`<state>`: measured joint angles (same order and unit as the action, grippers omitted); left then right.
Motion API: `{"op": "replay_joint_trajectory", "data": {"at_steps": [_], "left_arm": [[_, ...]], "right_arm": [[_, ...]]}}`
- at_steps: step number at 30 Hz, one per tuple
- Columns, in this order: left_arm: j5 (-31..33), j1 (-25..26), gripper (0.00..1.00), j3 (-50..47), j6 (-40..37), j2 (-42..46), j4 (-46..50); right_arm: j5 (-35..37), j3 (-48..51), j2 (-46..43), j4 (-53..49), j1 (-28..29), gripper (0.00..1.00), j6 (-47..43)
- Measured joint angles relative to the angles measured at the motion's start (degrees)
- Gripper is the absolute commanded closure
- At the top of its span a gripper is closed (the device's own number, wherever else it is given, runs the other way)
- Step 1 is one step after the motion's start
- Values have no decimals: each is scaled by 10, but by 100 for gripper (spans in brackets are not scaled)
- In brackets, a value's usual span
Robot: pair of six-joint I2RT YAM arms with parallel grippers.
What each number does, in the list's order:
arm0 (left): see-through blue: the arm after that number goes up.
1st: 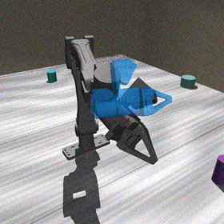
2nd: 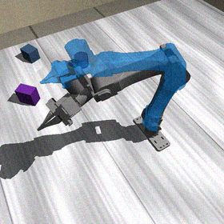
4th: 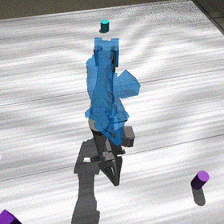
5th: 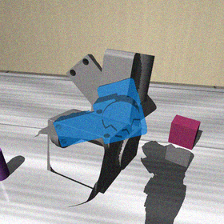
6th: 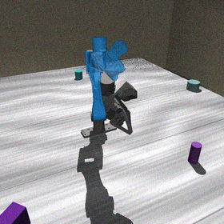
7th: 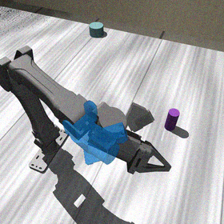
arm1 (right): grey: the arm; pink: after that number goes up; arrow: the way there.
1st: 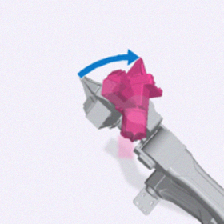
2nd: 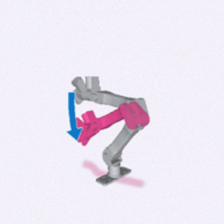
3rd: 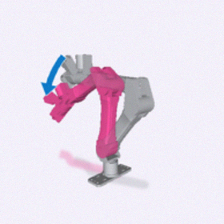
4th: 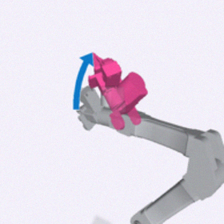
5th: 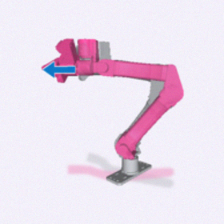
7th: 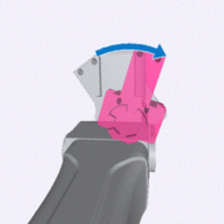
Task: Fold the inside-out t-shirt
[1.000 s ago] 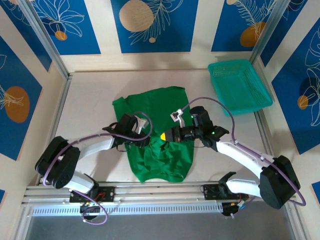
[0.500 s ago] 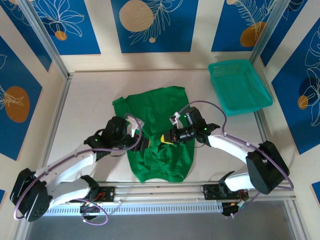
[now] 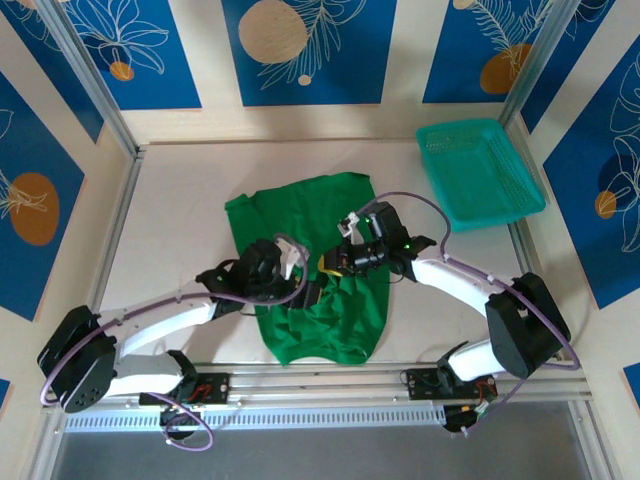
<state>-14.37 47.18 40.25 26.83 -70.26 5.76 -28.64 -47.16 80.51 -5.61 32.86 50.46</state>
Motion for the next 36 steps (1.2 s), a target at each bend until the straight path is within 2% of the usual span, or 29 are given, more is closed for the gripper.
{"op": "replay_joint_trajectory", "data": {"at_steps": [6, 11, 14, 17, 19, 22, 24, 26, 30, 36], "left_arm": [[76, -24, 100, 45, -10, -16, 42], [87, -65, 100, 53, -66, 1, 98], [52, -89, 100, 50, -99, 44, 106], [-7, -95, 100, 49, -114, 70, 97], [-43, -94, 100, 47, -113, 72, 85], [-80, -95, 100, 40, -112, 69, 75], [-97, -95, 100, 40, -108, 67, 72], [-110, -95, 100, 39, -104, 67, 67], [-125, -94, 100, 39, -98, 63, 57], [-138, -95, 100, 38, -86, 51, 48]], "right_arm": [[6, 0, -68, -17, -7, 100, 4], [16, 0, -124, -38, -13, 100, 3], [28, 0, -133, -54, -14, 100, -10], [42, 0, -125, -62, -12, 85, -33], [75, 7, -124, -55, 4, 71, -71], [147, 40, -146, -43, 78, 62, -154], [179, 55, -162, -45, 137, 59, -206], [195, 56, -166, -42, 170, 56, -241], [227, 59, -139, -10, 178, 48, -276], [283, 75, -88, 51, 186, 44, -367]]}}
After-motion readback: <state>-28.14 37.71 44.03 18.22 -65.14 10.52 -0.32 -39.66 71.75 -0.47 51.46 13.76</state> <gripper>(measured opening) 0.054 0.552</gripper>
